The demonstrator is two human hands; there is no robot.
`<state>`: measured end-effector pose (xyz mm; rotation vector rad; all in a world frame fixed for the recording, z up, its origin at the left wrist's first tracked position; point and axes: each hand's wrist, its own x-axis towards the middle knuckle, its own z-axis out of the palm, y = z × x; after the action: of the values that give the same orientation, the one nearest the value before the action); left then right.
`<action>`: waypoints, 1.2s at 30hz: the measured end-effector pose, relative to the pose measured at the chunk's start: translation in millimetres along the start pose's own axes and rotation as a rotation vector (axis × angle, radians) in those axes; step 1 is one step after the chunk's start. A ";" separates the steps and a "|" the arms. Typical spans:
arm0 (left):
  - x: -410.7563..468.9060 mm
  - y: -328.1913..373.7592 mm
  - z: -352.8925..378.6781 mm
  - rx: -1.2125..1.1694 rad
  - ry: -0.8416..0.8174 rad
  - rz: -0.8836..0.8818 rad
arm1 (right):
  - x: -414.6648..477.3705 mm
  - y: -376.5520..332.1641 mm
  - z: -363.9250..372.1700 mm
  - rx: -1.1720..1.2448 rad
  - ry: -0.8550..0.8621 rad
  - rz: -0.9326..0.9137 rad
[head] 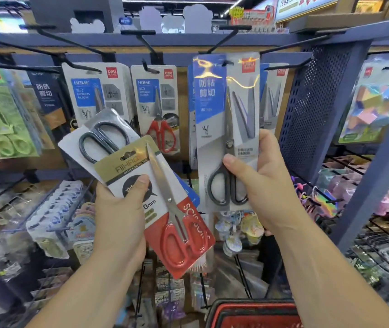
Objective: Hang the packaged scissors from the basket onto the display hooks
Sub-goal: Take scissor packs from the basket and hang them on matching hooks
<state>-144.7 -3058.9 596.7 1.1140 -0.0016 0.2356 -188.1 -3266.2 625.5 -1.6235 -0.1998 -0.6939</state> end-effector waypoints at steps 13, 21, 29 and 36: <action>2.8 11.5 -3.2 -0.066 -0.073 -0.018 | 37.3 22.6 13.6 -0.086 0.067 0.105; -0.9 15.9 -9.6 -0.062 -0.124 -0.031 | 72.3 42.3 24.5 -0.492 0.098 0.167; -5.8 19.9 -21.7 -0.091 -0.142 -0.055 | -4.6 21.4 31.6 -0.428 0.220 0.022; -15.2 17.6 -42.6 -0.152 -0.009 -0.122 | -91.1 13.8 71.3 -0.333 -0.384 0.271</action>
<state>-167.7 -3016.5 591.6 0.9602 0.0402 0.1189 -231.3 -3177.7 563.2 -2.0505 -0.1409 -0.2084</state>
